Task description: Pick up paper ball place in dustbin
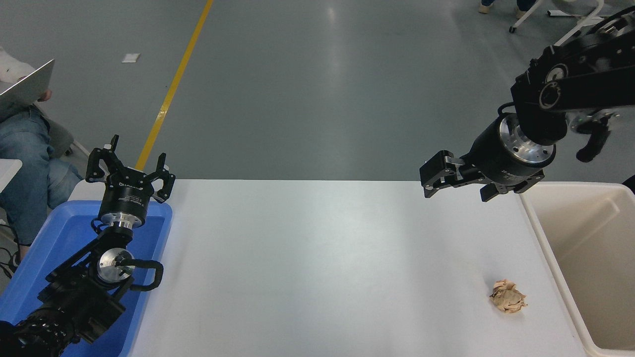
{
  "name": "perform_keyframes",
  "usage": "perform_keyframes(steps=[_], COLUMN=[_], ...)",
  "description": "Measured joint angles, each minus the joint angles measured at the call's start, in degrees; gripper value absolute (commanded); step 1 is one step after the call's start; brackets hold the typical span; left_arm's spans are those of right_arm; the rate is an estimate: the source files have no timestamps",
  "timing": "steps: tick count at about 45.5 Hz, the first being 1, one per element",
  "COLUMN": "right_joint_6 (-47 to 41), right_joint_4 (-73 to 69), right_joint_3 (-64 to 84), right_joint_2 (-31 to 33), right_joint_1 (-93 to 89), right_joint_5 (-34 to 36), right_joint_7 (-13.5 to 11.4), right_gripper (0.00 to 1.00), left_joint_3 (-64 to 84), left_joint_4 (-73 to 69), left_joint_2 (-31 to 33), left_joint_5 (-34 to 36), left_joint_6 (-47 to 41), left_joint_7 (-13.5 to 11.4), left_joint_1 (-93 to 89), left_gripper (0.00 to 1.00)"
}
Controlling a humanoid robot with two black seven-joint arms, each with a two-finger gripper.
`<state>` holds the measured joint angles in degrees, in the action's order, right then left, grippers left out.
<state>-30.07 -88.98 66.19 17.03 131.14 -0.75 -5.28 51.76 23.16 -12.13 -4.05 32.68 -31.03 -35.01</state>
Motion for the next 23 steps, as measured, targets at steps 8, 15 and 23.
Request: perform_keyframes(steps=[8,15,23], right_joint_6=[0.0,0.0,0.0], right_joint_4=[0.4,0.7,1.1], right_joint_3=[0.0,0.1,-0.1], right_joint_2=[-0.1,0.0,0.0], right_joint_1=[-0.4,-0.7,-0.8], right_joint_5=[0.0,0.0,0.0], right_joint_7=[0.0,0.0,0.1], right_gripper=[1.0,1.0,1.0], left_joint_3=[0.0,0.0,0.0], left_joint_4=[0.0,0.0,0.0], left_joint_2=[0.0,0.0,0.0], left_joint_5=[0.0,0.0,0.0], left_joint_6=[0.0,0.0,0.0], left_joint_7=[0.0,0.0,0.0], left_joint_1=[0.0,0.0,0.0], left_gripper=[0.99,0.99,0.99])
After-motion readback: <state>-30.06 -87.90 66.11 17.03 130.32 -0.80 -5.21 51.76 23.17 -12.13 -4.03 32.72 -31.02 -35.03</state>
